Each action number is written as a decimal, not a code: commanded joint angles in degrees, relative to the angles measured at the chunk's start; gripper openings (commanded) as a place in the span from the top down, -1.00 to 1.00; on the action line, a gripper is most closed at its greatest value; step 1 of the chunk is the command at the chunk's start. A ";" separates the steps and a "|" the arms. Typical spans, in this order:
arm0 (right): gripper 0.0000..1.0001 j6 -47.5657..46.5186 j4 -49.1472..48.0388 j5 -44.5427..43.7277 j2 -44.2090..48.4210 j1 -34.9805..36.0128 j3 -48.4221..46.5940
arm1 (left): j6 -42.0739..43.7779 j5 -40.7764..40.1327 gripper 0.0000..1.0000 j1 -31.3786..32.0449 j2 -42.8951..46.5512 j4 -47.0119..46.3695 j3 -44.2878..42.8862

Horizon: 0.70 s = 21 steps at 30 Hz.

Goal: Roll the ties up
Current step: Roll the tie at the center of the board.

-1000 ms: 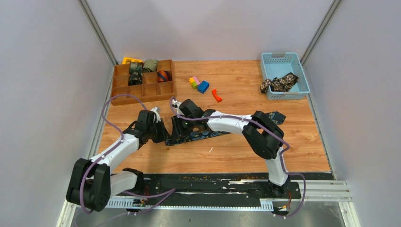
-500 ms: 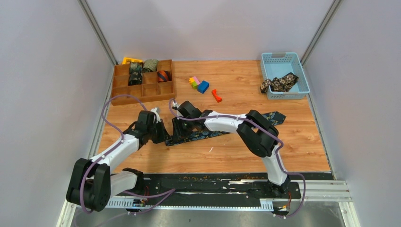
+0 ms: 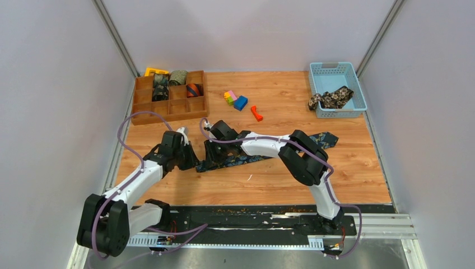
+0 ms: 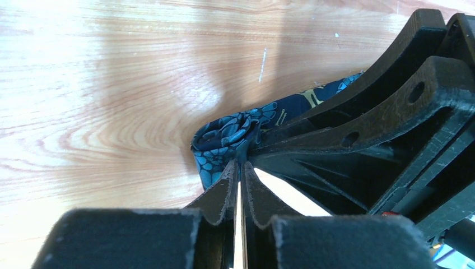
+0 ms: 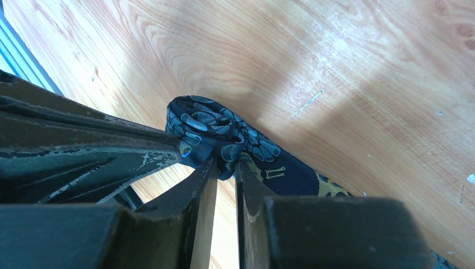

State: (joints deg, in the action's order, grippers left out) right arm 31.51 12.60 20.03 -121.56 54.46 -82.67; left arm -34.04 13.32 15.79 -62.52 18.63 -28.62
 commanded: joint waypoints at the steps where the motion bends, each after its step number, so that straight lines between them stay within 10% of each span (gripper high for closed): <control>1: 0.62 0.42 -0.60 -1.22 -0.46 0.04 -1.68 | 2.22 -3.53 0.81 0.29 1.66 3.04 -2.12; 21: 0.24 0.03 0.49 -0.52 0.23 -0.34 -4.94 | 2.68 -2.29 0.95 0.29 -4.68 -3.08 0.62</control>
State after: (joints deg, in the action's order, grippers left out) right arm 31.79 13.17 19.99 -121.56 54.43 -84.12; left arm -32.77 11.35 15.77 -67.09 16.62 -28.77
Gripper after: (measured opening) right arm 0.375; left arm 0.032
